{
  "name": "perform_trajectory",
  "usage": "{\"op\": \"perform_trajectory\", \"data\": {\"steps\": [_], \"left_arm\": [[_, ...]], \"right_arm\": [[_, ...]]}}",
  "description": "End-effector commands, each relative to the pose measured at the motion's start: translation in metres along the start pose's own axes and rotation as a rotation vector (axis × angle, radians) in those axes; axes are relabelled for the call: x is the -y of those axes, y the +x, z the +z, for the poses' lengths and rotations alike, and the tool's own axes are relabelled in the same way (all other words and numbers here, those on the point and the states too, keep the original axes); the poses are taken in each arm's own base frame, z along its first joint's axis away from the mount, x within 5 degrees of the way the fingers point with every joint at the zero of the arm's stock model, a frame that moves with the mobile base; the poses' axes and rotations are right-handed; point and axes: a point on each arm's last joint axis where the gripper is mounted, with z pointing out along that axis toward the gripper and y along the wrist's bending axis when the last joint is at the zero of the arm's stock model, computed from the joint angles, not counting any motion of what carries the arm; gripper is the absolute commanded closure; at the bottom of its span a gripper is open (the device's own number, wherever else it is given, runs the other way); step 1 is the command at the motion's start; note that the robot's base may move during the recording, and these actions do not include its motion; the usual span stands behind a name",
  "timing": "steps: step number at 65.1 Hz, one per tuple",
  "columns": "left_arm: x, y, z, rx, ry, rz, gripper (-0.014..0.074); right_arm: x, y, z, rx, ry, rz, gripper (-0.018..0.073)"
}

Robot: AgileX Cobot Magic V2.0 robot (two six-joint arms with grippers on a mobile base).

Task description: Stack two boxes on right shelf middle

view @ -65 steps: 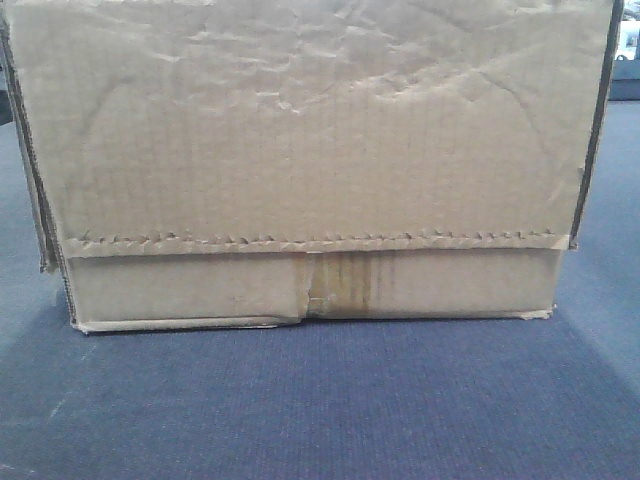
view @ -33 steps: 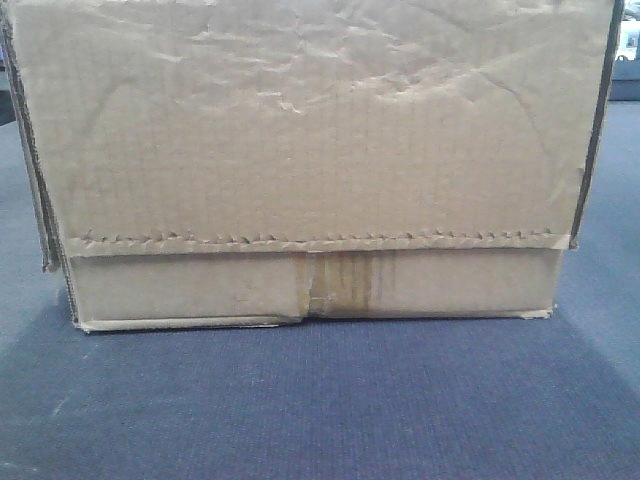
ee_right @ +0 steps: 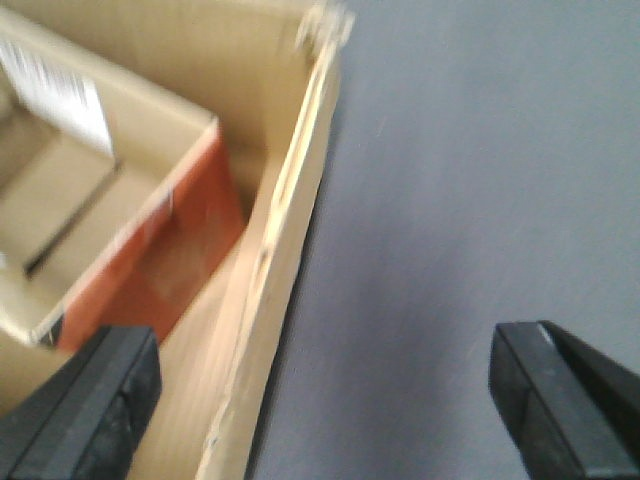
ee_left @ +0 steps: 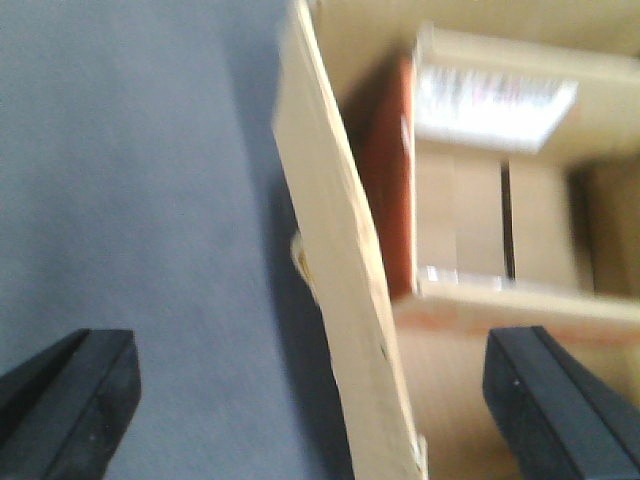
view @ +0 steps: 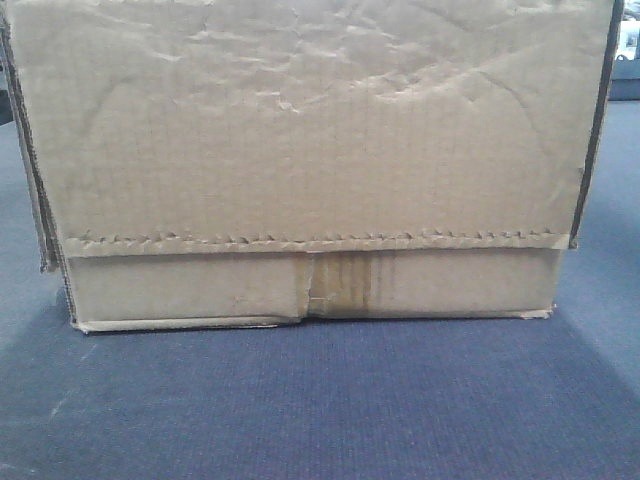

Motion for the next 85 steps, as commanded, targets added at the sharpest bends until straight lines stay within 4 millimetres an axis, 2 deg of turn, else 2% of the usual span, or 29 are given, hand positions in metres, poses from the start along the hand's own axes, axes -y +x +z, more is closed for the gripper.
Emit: {"op": "perform_trajectory", "data": {"steps": [1,16,30,42,49,54,59,62,69,72,85], "left_arm": [[0.011,0.008,0.008,-0.033,0.030,0.021,-0.0002],[0.021,0.027,0.037,-0.152,0.040,0.049,-0.0002],[0.021,0.028,0.071,-0.233,0.032,0.046,-0.0002],[0.021,0.030,0.089,-0.275,0.027,0.037,-0.0002],[0.021,0.030,0.090,-0.280,0.022,0.015,0.0024],[0.020,0.030,0.090,-0.279,0.015,0.016,0.0105],[0.020,0.030,0.090,-0.279,0.015,0.016,0.0253],[0.020,0.030,0.090,-0.279,0.015,0.016,0.0366],[0.020,0.030,0.090,-0.279,0.015,0.016,0.0701],[0.020,0.030,0.090,-0.279,0.014,0.008,0.0707],[0.019,0.030,0.090,-0.276,-0.002,-0.024,0.0708]], "right_arm": [[-0.002,-0.001,0.014,-0.050,-0.024,-0.001,-0.0009],[-0.005,0.002,0.053,-0.158,-0.066,0.019,-0.0009],[-0.003,0.007,0.090,-0.257,-0.066,0.025,-0.0009],[-0.002,0.011,0.110,-0.303,-0.065,0.029,-0.0009],[-0.002,0.012,0.117,-0.321,-0.065,0.030,0.0019],[-0.002,0.013,0.119,-0.325,-0.065,0.031,0.0107],[-0.002,0.012,0.119,-0.320,-0.065,0.031,0.0259],[-0.002,0.012,0.119,-0.317,-0.064,0.031,0.0390],[-0.002,0.012,0.119,-0.317,-0.064,0.031,0.0647],[-0.002,0.012,0.119,-0.320,-0.065,0.031,0.0729],[-0.002,0.013,0.116,-0.323,-0.065,0.030,0.0712]]}}
